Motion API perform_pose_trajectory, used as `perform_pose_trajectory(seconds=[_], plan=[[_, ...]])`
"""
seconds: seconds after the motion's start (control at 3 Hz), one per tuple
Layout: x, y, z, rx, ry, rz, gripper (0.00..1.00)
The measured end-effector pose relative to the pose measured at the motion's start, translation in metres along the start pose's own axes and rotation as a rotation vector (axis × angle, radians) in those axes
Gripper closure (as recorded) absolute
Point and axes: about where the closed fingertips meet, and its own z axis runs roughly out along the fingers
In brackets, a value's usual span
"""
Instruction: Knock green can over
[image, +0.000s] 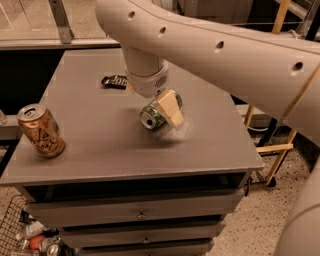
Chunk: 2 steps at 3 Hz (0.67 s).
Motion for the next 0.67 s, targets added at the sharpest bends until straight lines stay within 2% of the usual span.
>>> perform_pose_trajectory(seconds=[0.33, 0.67], plan=[[0.017, 0.008, -0.025, 0.015, -0.008, 0.070, 0.00], [0.046, 0.035, -0.059, 0.057, -0.030, 0.224, 0.00]])
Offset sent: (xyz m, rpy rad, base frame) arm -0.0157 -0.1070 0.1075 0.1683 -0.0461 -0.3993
